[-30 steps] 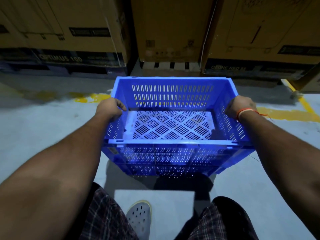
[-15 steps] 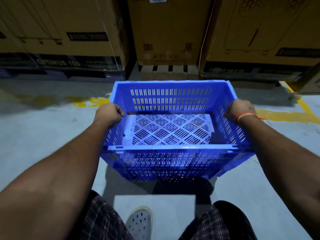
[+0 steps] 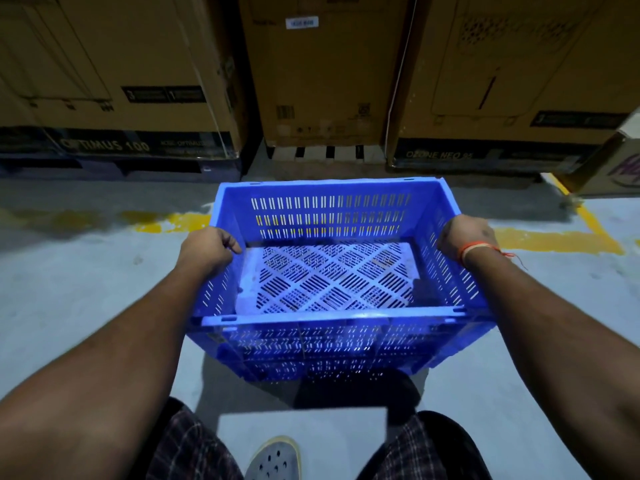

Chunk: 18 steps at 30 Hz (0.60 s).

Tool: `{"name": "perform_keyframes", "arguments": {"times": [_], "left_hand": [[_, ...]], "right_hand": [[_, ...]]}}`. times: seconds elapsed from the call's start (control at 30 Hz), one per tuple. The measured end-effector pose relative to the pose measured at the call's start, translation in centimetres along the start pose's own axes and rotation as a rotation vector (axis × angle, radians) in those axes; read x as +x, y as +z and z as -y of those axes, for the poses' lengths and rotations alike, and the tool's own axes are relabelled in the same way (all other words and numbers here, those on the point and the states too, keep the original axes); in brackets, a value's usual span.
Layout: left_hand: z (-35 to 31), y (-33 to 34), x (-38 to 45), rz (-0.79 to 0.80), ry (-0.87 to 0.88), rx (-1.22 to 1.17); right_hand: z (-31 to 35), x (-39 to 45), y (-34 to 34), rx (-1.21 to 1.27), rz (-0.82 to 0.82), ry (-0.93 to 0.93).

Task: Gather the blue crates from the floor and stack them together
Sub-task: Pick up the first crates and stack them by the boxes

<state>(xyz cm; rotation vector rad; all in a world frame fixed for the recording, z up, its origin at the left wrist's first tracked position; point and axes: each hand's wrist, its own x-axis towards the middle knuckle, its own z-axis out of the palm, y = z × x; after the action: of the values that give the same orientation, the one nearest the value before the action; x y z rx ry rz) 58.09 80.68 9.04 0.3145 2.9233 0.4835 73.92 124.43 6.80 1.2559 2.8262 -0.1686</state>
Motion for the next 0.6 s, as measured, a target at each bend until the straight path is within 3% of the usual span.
{"name": "perform_keyframes", "arguments": {"times": [0.33,0.47,0.53,0.6], "left_hand": [[0.7,0.8,0.7,-0.007,-0.037,-0.030],[0.4,-1.2,-0.1,0.232,-0.025,-0.069],[0.1,-3.4,-0.8,0.340,-0.038,-0.055],[0.0,-5.7,-2.1,0.316,-0.097,-0.075]], "right_hand": [[-0.7,-0.4,-0.2,0.030,0.007,-0.140],[0.0,-3.0,-3.0,0.049,0.239,-0.108],[0.9,-5.2,-5.5,0.044,0.250,-0.025],[2.5,-8.0,-8.4,0.095,0.219,-0.041]]}}
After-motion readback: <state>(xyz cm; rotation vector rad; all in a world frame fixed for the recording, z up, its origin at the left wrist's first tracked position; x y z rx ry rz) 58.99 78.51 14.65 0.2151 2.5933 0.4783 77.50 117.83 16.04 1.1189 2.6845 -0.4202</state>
